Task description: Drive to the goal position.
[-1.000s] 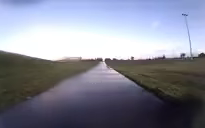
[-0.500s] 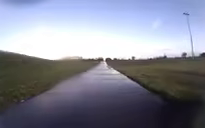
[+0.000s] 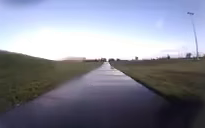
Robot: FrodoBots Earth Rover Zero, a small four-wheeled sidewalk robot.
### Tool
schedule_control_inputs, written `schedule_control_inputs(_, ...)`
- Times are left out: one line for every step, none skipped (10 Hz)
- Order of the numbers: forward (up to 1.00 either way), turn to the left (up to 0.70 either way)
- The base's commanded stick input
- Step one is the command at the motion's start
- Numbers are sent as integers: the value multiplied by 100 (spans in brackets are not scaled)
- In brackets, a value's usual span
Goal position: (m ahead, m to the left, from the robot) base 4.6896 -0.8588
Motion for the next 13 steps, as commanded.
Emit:
schedule_control_inputs(45, 0)
schedule_control_inputs(45, 0)
schedule_control_inputs(45, 0)
schedule_control_inputs(45, 0)
schedule_control_inputs(45, 0)
schedule_control_inputs(45, 0)
schedule_control_inputs(45, 0)
schedule_control_inputs(45, 0)
schedule_control_inputs(45, 3)
schedule_control_inputs(45, 15)
schedule_control_inputs(45, 23)
schedule_control_inputs(45, 27)
schedule_control_inputs(45, 27)
